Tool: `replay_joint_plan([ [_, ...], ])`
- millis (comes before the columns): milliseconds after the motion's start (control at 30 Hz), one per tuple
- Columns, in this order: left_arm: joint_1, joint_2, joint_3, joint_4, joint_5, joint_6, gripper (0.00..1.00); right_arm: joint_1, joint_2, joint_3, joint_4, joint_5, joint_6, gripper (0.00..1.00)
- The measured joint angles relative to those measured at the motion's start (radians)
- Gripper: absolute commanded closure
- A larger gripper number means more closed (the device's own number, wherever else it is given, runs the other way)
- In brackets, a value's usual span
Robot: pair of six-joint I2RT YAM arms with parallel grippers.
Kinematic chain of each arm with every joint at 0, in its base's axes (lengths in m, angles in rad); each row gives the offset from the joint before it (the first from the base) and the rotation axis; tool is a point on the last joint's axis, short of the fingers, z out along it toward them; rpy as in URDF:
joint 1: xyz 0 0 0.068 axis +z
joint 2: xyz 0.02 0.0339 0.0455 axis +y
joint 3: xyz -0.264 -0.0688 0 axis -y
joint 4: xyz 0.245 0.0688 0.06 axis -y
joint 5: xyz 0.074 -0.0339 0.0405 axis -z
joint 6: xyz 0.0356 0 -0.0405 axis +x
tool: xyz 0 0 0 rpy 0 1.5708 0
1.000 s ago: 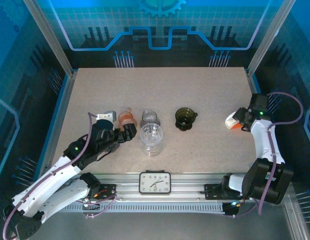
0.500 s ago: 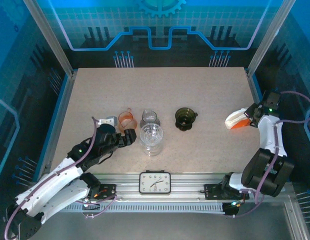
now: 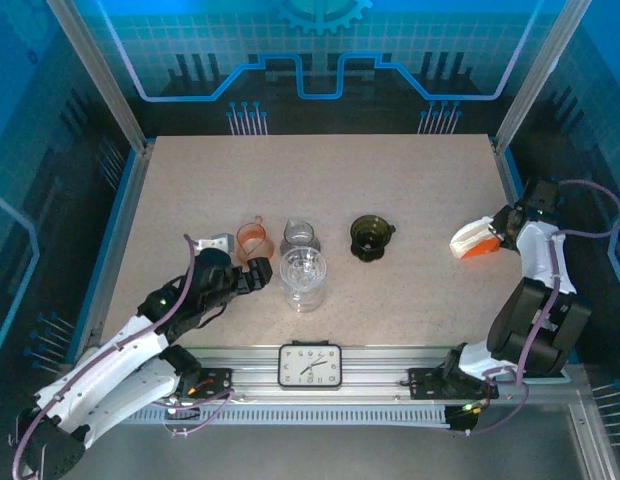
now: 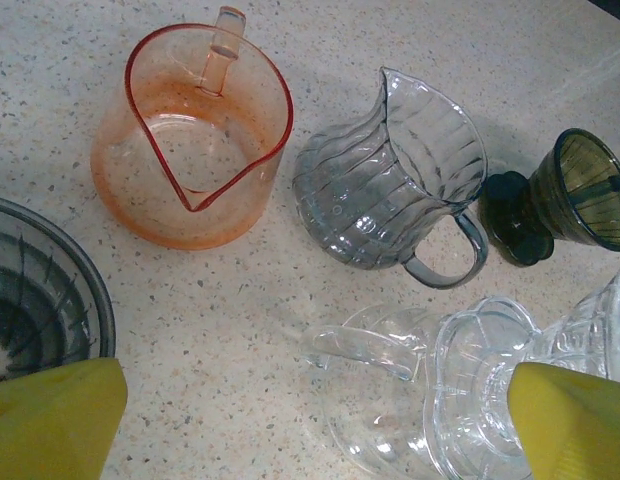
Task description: Place the coffee filter in the dripper
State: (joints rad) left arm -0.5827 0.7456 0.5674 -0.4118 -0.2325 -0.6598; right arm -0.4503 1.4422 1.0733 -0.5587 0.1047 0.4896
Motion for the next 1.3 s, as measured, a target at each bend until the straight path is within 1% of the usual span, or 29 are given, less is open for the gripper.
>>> replay_joint_plan([
  [400,0.011,0.028,0.000,0.008,0.020,-0.021,0.01,-0.003,0.051,0.021,0.002,0.000,-0.012,0.71],
  [567,0.011,0.028,0.000,0.010,0.020,-0.021,0.01,-0.003,0.074,0.022,0.003,0.000,-0.020,0.72],
  [700,0.011,0.028,0.000,0.011,0.020,-0.021,0.01,-0.003,0.093,0.022,0.003,0.000,-0.027,0.76],
  [1067,0.017,0.042,0.000,0.018,0.021,-0.022,0.01,-0.001,0.098,0.030,0.005,-0.001,-0.063,0.91],
  [1200,0.018,0.050,0.000,0.018,0.028,-0.022,0.01,0.014,0.113,0.060,0.002,-0.005,-0.089,0.92],
  [1300,0.020,0.051,0.000,0.018,0.031,-0.022,0.01,0.048,0.119,0.072,-0.001,-0.010,-0.118,0.92],
])
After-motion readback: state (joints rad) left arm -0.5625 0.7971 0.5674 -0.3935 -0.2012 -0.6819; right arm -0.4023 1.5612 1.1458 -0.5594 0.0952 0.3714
